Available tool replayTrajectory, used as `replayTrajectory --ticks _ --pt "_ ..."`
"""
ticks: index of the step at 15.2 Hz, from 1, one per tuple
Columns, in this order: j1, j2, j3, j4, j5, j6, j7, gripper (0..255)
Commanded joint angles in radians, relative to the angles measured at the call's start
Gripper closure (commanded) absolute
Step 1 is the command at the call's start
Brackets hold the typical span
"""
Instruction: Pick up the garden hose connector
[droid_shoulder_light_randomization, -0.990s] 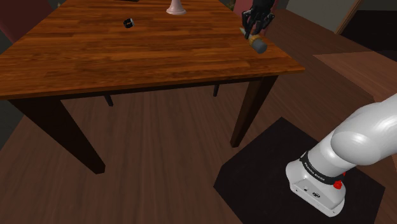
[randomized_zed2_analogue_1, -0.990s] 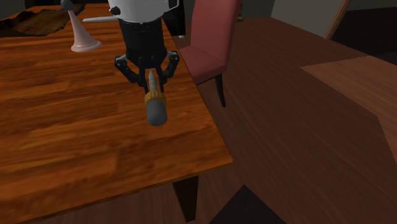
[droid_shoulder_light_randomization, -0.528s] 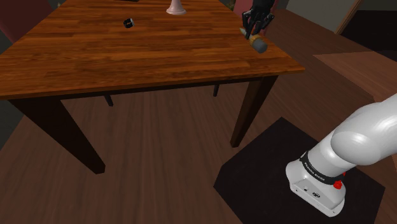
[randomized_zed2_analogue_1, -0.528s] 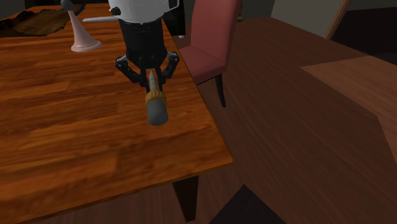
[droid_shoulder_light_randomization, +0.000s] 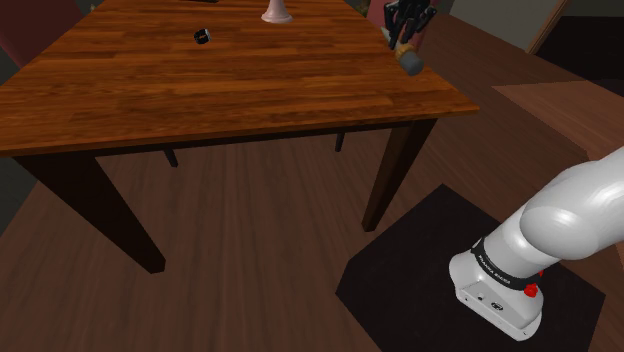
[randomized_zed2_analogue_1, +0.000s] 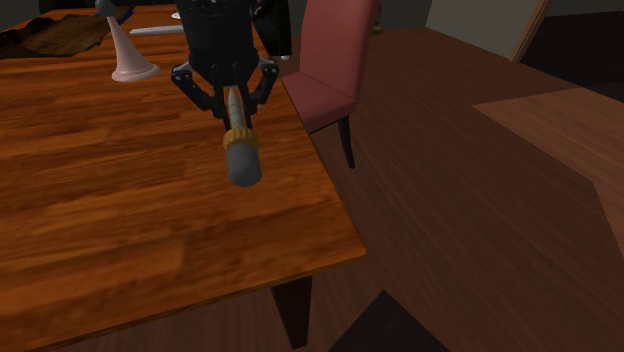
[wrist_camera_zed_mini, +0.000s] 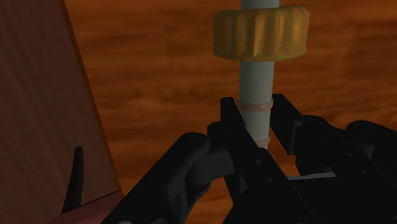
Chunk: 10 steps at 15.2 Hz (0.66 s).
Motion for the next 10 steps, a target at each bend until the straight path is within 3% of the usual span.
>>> replayTrajectory --ticks 1,10 --pt "0.000 0.005 0.001 0.032 0.000 -0.027 0.001 255" --pt "0.001 0.024 0.001 0.149 0.002 -0.126 0.000 255"
